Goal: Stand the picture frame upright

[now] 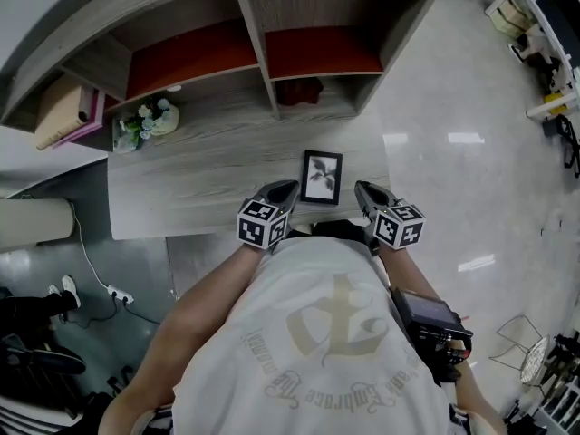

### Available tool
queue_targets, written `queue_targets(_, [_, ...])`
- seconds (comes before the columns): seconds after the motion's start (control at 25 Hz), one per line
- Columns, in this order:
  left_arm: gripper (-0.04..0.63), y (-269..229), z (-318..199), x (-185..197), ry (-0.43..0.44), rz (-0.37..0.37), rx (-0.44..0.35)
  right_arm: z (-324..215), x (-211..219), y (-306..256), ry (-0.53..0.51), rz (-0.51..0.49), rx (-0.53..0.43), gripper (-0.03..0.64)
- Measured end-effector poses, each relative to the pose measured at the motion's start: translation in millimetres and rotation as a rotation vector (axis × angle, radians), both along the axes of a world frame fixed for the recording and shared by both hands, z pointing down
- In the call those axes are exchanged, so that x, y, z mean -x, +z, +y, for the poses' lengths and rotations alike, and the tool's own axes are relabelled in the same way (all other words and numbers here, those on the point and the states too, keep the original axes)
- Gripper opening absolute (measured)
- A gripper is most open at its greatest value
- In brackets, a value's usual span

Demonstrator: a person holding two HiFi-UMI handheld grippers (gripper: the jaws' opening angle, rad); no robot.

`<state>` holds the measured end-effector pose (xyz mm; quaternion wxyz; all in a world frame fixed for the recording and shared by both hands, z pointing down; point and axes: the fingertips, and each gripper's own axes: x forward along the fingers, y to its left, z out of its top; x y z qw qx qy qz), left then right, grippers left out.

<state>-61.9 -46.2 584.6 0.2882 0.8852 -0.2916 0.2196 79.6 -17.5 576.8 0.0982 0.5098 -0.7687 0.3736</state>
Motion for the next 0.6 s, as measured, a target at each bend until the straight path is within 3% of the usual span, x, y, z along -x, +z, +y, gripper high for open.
queue_targets(0.16, [0.005, 18.5, -5.4, 3.3, -0.006, -0.035, 0.049, -13.5, 2.0, 16.9, -0.011, 0.041, 0.045, 0.005])
queue_targets(0.52, [0.005, 50.4, -19.9, -7.5, -0.003, -0.097, 0.136, -21.6, 13.3, 51.4, -0.098, 0.012, 0.158, 0.007])
queue_targets(0.6, [0.005, 54.5, -22.6, -12.7, -0.001, -0.114, 0.151, -24.0, 12.3, 60.6, -0.11, 0.0, 0.2, 0.058])
